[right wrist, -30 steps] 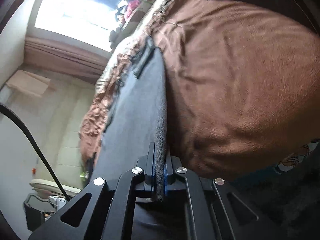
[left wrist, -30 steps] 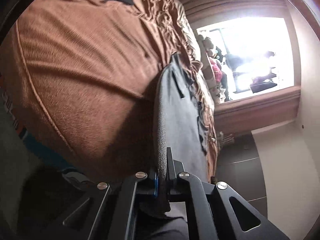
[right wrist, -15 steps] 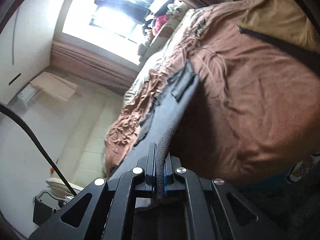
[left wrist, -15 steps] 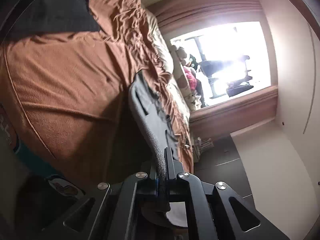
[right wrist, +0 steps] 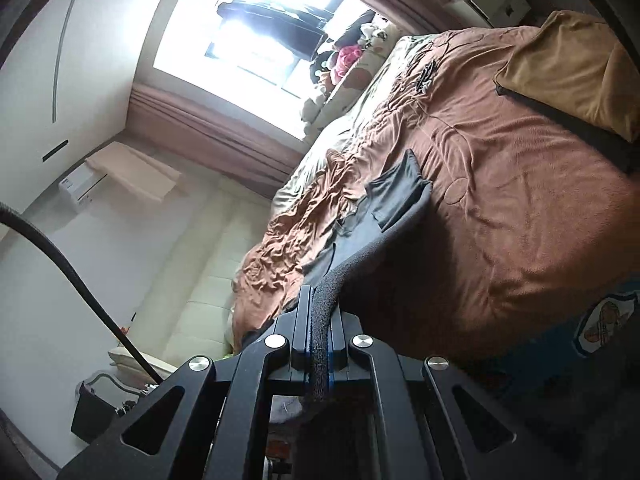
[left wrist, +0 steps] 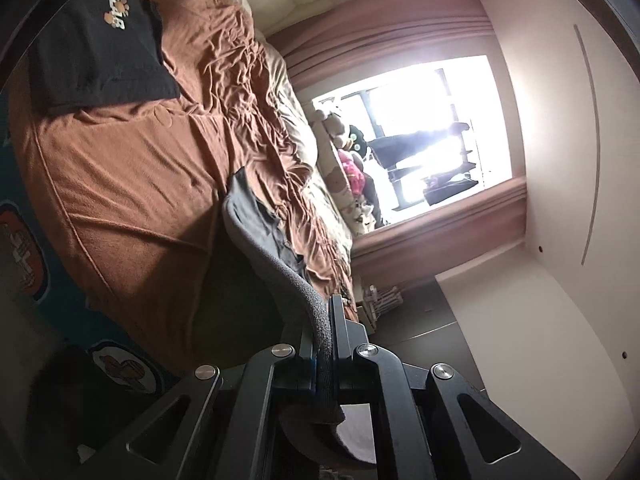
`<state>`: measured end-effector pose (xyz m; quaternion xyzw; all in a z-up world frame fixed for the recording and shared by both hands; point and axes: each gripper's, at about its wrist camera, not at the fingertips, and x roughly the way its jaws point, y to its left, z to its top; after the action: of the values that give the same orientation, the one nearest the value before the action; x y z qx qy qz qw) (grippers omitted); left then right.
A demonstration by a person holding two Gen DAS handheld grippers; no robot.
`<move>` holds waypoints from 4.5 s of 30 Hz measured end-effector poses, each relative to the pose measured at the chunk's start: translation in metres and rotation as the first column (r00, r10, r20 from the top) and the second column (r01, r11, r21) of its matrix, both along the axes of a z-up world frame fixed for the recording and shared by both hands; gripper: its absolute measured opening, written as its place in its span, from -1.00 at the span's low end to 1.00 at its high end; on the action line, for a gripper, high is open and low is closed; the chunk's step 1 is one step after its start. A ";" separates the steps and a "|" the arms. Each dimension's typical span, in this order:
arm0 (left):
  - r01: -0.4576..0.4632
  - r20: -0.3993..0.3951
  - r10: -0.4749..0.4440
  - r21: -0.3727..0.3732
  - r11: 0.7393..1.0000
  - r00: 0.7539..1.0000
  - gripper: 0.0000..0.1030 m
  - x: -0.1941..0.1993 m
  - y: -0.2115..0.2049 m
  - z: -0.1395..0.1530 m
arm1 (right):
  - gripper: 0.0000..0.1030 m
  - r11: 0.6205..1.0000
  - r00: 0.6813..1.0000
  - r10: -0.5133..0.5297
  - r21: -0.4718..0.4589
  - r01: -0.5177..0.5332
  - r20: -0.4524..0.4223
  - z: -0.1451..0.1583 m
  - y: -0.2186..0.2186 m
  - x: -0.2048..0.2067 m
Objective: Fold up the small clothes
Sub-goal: 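Lift the held hem with both grippers and fold it toward the collar, then lower the hem onto the shirt body and open both grippers, then raise both grippers away from the folded shirt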
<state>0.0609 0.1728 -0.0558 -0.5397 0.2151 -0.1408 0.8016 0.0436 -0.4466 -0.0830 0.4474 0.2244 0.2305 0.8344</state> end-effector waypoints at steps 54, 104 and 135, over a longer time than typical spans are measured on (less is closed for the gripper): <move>-0.040 -0.134 0.047 0.058 0.998 0.990 -0.92 0.160 0.014 -0.020 | -0.96 1.000 0.992 0.004 -0.029 -0.008 -0.125 0.009 0.004 0.189; 0.311 -0.535 0.013 0.511 0.801 0.845 0.43 0.301 -0.014 -0.113 | 0.71 0.785 0.935 -0.045 -0.591 -0.184 -0.351 -0.006 0.072 0.314; 0.605 -0.676 0.107 0.709 0.362 0.729 0.57 0.306 -0.047 -0.150 | 0.71 0.443 0.899 -0.018 -0.810 -0.385 -0.438 -0.051 0.147 0.322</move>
<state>0.3667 0.1256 -0.2058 0.0135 0.5915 0.0555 0.8043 0.3655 -0.2994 -0.1342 -0.0407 0.5173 0.0800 0.8511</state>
